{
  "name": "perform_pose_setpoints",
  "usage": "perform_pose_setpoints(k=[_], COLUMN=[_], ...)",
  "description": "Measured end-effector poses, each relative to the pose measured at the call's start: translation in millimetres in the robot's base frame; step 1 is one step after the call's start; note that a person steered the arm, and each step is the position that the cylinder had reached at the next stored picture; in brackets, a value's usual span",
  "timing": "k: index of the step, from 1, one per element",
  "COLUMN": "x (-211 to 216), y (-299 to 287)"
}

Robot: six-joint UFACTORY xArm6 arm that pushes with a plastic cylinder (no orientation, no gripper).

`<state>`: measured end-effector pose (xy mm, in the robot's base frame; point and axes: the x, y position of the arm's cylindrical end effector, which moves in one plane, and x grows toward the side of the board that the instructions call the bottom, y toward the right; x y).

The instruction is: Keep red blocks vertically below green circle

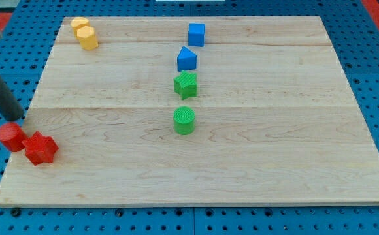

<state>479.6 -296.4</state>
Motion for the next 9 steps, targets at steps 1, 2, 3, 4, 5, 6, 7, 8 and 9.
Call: perform_pose_setpoints(k=[1,2,3,4,5,6,7,8,9], x=[12,11,10,7,38,37,48,65,61], y=[3,-7,-8,-8,-8,-9,-9,31,71])
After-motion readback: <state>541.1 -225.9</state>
